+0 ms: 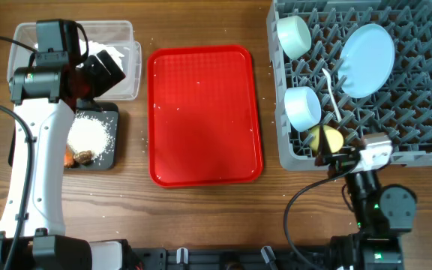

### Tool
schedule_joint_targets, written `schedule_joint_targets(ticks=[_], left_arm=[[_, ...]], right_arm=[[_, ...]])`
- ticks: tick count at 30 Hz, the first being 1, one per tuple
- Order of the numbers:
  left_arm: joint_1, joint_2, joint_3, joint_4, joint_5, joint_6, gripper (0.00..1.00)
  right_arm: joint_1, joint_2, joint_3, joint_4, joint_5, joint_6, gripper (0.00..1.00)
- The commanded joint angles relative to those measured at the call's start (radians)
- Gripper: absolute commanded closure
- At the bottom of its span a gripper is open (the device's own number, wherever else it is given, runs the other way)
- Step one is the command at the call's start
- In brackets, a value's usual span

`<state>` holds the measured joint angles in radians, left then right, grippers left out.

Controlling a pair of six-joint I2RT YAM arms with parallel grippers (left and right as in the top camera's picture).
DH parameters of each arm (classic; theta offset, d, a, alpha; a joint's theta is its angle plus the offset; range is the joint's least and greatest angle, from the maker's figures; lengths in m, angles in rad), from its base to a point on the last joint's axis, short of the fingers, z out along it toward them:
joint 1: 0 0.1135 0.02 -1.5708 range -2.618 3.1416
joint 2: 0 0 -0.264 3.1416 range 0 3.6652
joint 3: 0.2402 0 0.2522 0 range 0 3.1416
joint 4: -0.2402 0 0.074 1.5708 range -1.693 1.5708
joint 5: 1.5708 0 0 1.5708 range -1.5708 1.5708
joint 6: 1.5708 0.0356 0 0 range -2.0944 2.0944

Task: Sort waste into correct bins and load items into the dishwasher rack

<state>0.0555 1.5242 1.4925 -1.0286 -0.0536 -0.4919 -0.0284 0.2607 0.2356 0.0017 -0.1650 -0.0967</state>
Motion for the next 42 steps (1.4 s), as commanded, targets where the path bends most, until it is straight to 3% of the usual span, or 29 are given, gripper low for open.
schedule_joint_targets(ticks=[1,11,37,41,42], left_arm=[[0.008,-0.001,0.007,0.002,0.004,0.002,0.00],[0.008,-0.001,0.007,0.002,0.004,0.002,0.00],[0.008,-0.034,0.007,-0.002,0.004,0.001,0.00],[-0.002,-0.181,-0.094,0.137,0.005,0.034,0.00],[-0.005,-0.280,-0.204,0.255,0.031,0.084,0.00]], right_arm=[[-0.004,-0.131,-0.123,0.020,-0.089,-0.005,0.00],[-0.004,-0.255,-0.230,0.021,-0.091,-0.008,0.00],[-0.003,-0.256,-0.230,0.021,-0.091,-0.008,0.00],[-0.003,-0.256,-0.230,0.021,-0.091,-0.008,0.00],[-0.003,-0.256,-0.230,0.021,-0.091,-0.008,0.00]])
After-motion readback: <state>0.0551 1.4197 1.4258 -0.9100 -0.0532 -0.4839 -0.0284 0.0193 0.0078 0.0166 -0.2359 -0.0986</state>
